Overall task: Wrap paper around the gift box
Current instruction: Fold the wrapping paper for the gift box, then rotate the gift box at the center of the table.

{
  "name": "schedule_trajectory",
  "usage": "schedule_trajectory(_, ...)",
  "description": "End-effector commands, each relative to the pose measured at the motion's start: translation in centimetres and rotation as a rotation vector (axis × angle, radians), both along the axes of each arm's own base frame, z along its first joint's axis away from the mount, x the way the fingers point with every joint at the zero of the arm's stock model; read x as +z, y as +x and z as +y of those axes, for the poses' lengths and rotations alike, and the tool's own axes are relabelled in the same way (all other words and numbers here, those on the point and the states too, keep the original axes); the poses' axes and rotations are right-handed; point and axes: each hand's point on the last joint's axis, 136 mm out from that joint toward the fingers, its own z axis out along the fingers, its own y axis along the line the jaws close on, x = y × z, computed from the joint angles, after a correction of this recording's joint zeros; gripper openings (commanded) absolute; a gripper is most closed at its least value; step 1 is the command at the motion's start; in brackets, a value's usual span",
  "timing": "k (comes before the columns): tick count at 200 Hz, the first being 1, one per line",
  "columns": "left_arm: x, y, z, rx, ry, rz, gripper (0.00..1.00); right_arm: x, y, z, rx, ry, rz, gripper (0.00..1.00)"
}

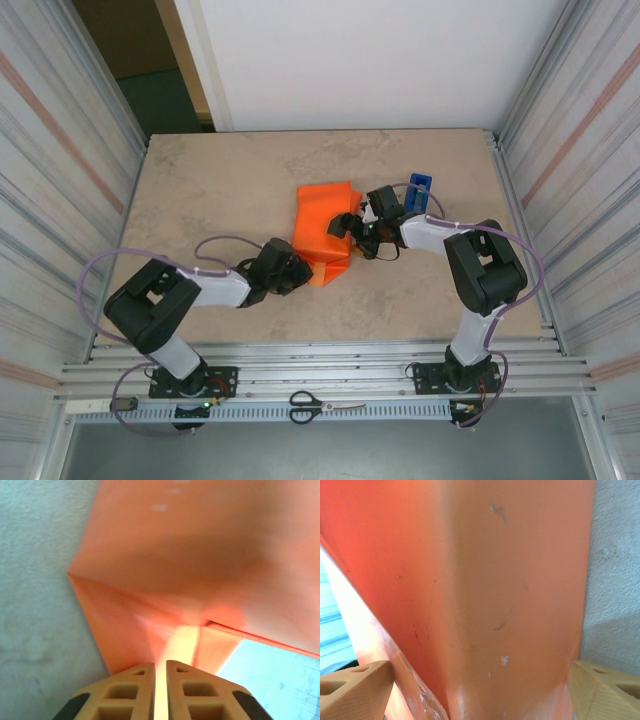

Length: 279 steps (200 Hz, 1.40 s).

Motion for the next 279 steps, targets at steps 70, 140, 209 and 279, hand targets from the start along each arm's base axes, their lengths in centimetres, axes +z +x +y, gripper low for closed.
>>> schedule_trajectory(70,12.6,5.4,7.0,-0.125,0.116,-0.202,0.67,3.5,1.3,-0.5,0.024,0.031,-0.077,0.97)
schedule_trajectory(140,9.3,10.0,4.5,-0.240,-0.199,0.006,0.82,4.1,1.2,0.5,0.028,0.074,-0.073,0.98)
schedule_trajectory(209,5.8,10.0,1.8,-0.324,-0.243,0.096,0.82,3.3,2.2,-0.1,0.064,0.060,-0.054,0.94)
schedule_trajectory(279,5.3,6.6,-0.5,-0.345,-0.239,0.137,0.75,3.4,2.5,-1.2,0.127,0.101,-0.034,0.92)
